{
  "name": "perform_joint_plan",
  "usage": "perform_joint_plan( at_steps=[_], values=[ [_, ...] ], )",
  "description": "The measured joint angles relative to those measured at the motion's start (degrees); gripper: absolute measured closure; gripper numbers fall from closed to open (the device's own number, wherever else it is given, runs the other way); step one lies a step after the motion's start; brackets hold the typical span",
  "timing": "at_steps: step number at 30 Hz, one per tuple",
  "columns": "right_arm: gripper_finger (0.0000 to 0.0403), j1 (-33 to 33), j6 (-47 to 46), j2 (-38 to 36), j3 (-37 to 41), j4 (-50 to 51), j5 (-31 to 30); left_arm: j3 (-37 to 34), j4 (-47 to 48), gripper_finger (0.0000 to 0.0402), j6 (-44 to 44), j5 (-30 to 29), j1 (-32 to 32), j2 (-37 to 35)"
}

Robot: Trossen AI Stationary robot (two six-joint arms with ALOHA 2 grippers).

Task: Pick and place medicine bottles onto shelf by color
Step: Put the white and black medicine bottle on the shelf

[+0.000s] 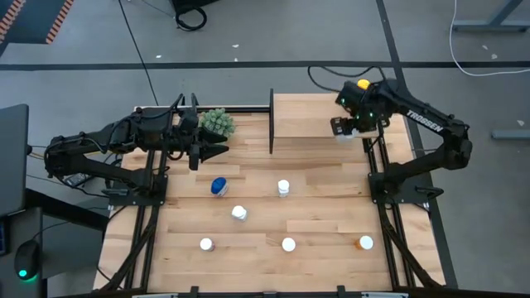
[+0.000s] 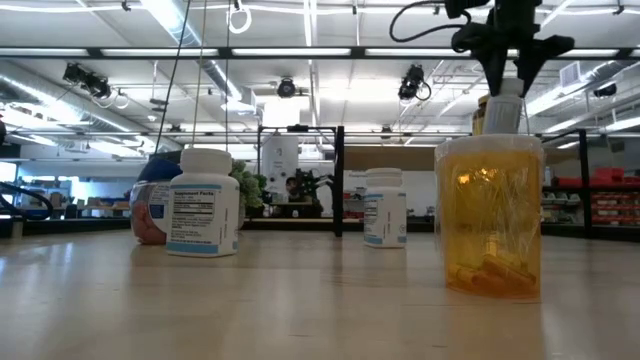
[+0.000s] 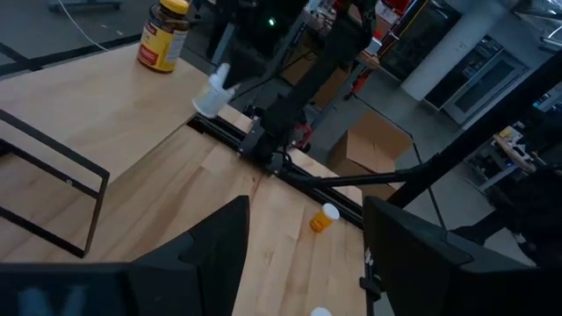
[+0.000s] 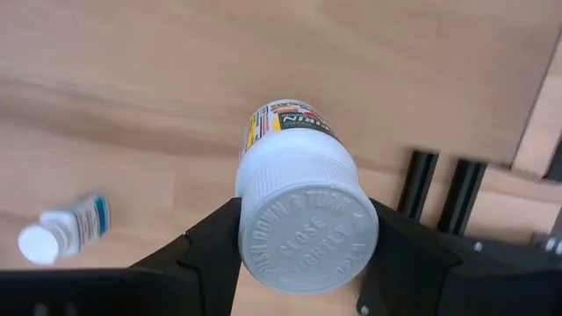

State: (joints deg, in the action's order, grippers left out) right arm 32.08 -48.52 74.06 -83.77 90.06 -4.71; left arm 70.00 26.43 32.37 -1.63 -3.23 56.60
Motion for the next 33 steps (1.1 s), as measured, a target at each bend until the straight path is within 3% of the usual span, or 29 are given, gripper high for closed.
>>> perform_joint_plan(
  at_steps=[12, 33],
  values=[
    [0.0186, 10.84, 11.64, 3.19, -4.80, -0.03, 1.75, 0.00, 0.03, 0.0173, -0.02, 0.38, -0.01, 0.00],
    [0.0186, 13.94, 41.87, 3.09, -4.80, -0.04, 0.48, 0.00, 0.05, 0.0173, -0.05, 0.44, 0.01, 0.00]
  ],
)
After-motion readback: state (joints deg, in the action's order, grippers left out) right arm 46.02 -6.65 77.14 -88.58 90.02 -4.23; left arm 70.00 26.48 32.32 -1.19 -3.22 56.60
